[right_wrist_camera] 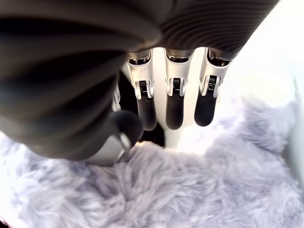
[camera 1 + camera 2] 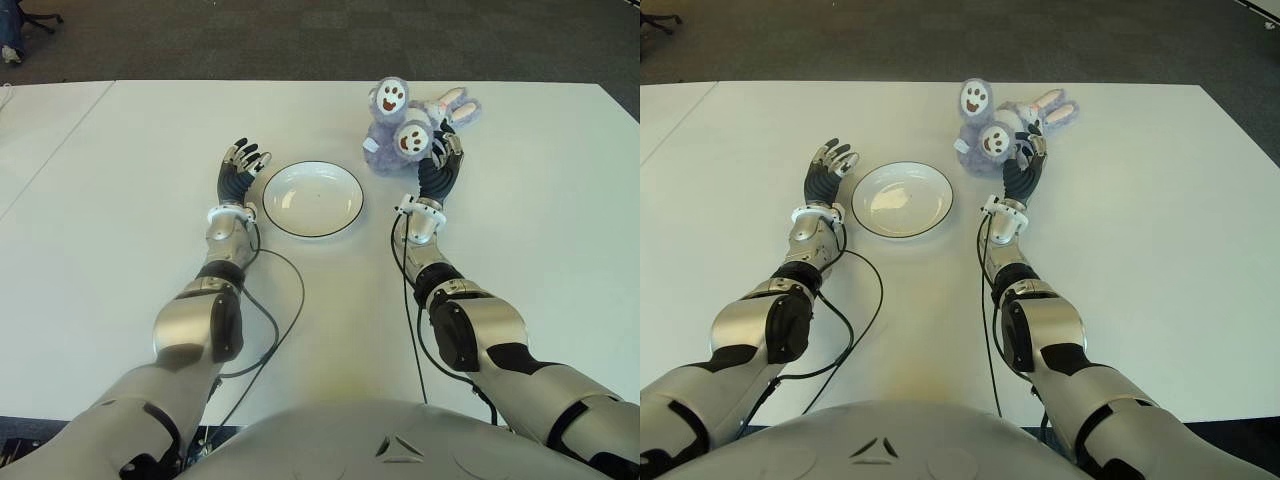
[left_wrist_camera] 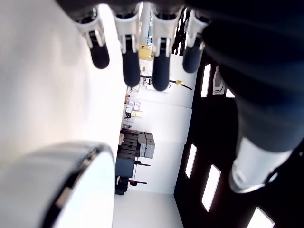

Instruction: Put the doll into the plate.

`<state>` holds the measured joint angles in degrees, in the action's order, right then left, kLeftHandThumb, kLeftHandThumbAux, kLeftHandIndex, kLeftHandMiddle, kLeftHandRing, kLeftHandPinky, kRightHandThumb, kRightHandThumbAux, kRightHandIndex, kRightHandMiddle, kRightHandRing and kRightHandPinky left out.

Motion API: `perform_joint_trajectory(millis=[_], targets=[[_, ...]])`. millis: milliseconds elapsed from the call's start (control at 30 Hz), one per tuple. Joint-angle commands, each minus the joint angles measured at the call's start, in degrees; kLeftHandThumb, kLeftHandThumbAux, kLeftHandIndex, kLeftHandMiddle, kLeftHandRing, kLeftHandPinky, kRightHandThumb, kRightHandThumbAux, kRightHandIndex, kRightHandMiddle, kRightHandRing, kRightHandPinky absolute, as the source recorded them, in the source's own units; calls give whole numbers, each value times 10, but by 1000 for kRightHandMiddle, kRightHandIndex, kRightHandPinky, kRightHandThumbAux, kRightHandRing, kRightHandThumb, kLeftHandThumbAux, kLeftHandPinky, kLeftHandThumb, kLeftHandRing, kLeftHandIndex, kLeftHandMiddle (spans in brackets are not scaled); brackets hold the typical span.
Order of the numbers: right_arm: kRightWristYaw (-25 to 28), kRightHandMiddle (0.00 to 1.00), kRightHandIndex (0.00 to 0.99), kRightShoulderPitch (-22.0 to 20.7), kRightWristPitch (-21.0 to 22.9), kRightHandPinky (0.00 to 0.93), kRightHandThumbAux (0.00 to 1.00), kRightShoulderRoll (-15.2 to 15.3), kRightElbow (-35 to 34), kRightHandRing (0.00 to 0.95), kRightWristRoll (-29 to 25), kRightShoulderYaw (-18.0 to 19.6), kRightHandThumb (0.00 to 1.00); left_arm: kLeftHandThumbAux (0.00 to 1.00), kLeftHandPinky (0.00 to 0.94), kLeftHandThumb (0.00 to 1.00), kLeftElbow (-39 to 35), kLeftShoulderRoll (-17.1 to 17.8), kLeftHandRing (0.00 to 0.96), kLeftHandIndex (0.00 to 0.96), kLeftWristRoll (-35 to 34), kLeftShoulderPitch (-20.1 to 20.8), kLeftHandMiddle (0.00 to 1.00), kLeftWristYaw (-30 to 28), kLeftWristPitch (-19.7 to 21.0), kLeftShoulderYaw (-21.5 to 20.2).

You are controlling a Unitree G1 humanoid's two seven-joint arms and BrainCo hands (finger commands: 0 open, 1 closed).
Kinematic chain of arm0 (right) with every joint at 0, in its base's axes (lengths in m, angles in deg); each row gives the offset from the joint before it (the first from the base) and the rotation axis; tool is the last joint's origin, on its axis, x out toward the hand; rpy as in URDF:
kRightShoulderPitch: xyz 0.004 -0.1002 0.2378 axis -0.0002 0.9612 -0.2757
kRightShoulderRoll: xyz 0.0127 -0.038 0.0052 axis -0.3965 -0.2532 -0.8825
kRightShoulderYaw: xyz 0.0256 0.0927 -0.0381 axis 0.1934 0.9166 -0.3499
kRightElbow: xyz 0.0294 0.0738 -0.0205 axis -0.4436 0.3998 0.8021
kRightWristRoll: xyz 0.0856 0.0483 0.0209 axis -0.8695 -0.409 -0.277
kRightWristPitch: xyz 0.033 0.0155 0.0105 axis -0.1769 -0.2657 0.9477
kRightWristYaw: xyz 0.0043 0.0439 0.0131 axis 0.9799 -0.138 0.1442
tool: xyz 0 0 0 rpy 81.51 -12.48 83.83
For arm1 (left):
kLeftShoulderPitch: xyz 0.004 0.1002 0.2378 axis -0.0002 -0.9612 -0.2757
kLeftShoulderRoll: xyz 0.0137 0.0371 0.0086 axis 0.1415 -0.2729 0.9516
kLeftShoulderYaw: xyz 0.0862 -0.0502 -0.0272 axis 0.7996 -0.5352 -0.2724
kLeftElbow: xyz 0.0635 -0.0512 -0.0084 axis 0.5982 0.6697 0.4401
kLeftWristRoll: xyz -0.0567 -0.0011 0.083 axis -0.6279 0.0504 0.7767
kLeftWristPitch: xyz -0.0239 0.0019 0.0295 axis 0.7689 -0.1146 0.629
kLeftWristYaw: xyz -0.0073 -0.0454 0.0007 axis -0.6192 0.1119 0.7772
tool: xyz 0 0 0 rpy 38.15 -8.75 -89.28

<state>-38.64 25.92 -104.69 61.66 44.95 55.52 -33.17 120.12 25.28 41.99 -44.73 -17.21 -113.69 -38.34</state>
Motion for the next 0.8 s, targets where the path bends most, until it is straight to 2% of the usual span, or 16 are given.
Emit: perform_joint_trajectory(millis=[33,67,133,333,800], targets=[[-46,84,116,18,13,28,689,14,0,61,59,-46,337,719,122,0,52,-20,178,152,4,-71,211,18,73,-3],[-53,21,28,21,21,7,563,20,0,15,74,-60,193,715,146,0,52,-20,188,152,4,-71,220,17,73,-3],[-61,1,1,24,28,0,524,26,1,0,89,-74,146,713,153,0,52,-20,191,152,3,-71,223,16,73,-3],[-49,0,0,23,44,0,404,32,3,0,91,-89,153,701,87,0,51,-20,196,158,4,-72,240,15,70,-3],[-4,0,0,31,52,0,356,32,-4,0,72,-97,185,699,116,0,52,-19,189,163,6,-71,230,17,74,-1]])
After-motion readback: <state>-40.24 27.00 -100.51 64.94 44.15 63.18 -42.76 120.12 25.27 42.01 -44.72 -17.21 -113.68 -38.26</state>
